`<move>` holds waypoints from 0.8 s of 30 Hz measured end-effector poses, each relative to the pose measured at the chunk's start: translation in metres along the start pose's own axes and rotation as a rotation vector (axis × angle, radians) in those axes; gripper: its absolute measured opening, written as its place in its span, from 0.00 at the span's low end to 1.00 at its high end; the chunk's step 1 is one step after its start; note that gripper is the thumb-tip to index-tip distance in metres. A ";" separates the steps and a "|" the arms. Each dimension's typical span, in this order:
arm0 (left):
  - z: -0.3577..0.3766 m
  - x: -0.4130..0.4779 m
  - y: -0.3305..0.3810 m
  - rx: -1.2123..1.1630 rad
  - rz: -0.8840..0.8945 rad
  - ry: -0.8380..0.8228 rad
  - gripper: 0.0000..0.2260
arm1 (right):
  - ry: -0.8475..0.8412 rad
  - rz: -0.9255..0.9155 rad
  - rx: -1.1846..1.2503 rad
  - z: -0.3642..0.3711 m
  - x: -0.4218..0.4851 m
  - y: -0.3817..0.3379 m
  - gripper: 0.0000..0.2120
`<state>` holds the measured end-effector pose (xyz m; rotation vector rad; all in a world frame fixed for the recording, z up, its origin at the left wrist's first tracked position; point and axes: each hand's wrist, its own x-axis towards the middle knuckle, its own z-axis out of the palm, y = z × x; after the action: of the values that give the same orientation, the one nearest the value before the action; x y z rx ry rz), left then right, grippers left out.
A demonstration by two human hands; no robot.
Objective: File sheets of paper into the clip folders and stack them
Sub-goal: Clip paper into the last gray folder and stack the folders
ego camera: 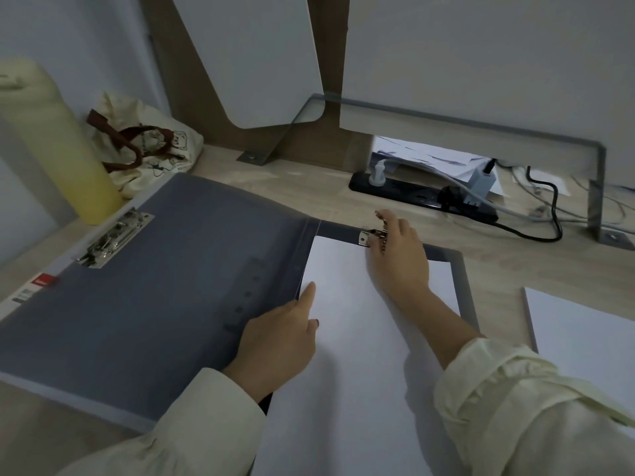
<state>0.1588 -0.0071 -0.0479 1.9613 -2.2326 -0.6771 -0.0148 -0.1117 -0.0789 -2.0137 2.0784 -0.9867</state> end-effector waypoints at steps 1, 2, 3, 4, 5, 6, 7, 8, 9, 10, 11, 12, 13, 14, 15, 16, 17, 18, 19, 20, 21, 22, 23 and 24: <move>0.000 0.000 0.000 -0.007 0.000 -0.004 0.24 | 0.003 0.051 0.072 -0.004 0.005 -0.001 0.16; -0.001 0.000 0.000 -0.017 -0.002 -0.006 0.24 | 0.009 0.095 0.131 -0.008 0.009 -0.002 0.14; -0.001 0.000 0.000 -0.029 -0.005 -0.002 0.24 | 0.024 0.128 0.174 -0.012 0.014 -0.002 0.12; 0.000 0.000 0.000 -0.043 -0.008 0.003 0.25 | 0.046 0.157 0.203 -0.016 0.017 -0.001 0.11; 0.000 0.001 -0.001 -0.061 -0.014 0.007 0.26 | 0.072 0.189 0.228 -0.020 0.020 0.002 0.10; 0.000 0.001 -0.001 -0.087 -0.028 0.005 0.27 | 0.093 0.230 0.253 -0.025 0.022 0.006 0.09; 0.000 0.002 -0.001 -0.117 -0.045 -0.002 0.27 | 0.110 0.277 0.278 -0.029 0.024 0.012 0.09; -0.001 0.003 -0.001 -0.152 -0.063 -0.010 0.27 | 0.117 0.329 0.292 -0.034 0.024 0.018 0.09; -0.003 0.003 -0.001 -0.187 -0.071 -0.011 0.26 | 0.116 0.373 0.293 -0.039 0.024 0.025 0.09; -0.003 0.003 -0.002 -0.223 -0.073 -0.004 0.23 | 0.104 0.411 0.286 -0.043 0.021 0.032 0.11; -0.004 0.003 -0.003 -0.261 -0.075 0.006 0.19 | 0.085 0.436 0.276 -0.047 0.018 0.039 0.12; -0.004 0.002 -0.004 -0.306 -0.085 0.010 0.15 | 0.063 0.457 0.264 -0.051 0.014 0.045 0.13; -0.004 0.003 -0.005 -0.361 -0.099 0.012 0.12 | 0.045 0.472 0.247 -0.054 0.009 0.050 0.13; -0.004 0.005 -0.007 -0.426 -0.114 0.016 0.09 | 0.032 0.484 0.231 -0.058 0.004 0.055 0.13; -0.002 0.007 -0.009 -0.503 -0.131 0.026 0.06 | 0.026 0.485 0.221 -0.061 -0.001 0.058 0.13; -0.001 0.009 -0.010 -0.581 -0.146 0.038 0.04 | 0.010 0.488 0.213 -0.064 -0.005 0.060 0.12; 0.000 0.011 -0.010 -0.649 -0.155 0.050 0.04 | -0.017 0.490 0.206 -0.068 -0.009 0.061 0.11; 0.000 0.012 -0.010 -0.701 -0.162 0.059 0.04 | -0.062 0.499 0.197 -0.071 -0.013 0.061 0.10; 0.001 0.012 -0.009 -0.740 -0.168 0.067 0.04 | -0.113 0.505 0.182 -0.074 -0.016 0.061 0.09; 0.001 0.011 -0.008 -0.775 -0.168 0.077 0.04 | -0.160 0.513 0.167 -0.077 -0.020 0.060 0.09; 0.002 0.009 -0.007 -0.809 -0.165 0.089 0.04 | -0.201 0.524 0.158 -0.081 -0.023 0.059 0.09; 0.003 0.008 -0.005 -0.839 -0.160 0.099 0.04 | -0.235 0.544 0.168 -0.083 -0.026 0.059 0.09; 0.003 0.007 -0.004 -0.862 -0.156 0.107 0.04 | -0.263 0.571 0.197 -0.086 -0.028 0.058 0.09; 0.004 0.007 -0.003 -0.874 -0.155 0.112 0.04 | -0.280 0.605 0.243 -0.088 -0.029 0.057 0.09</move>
<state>0.1593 -0.0128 -0.0537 1.6331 -1.3435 -1.2461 -0.1030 -0.0554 -0.0488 -1.2039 2.0845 -0.7418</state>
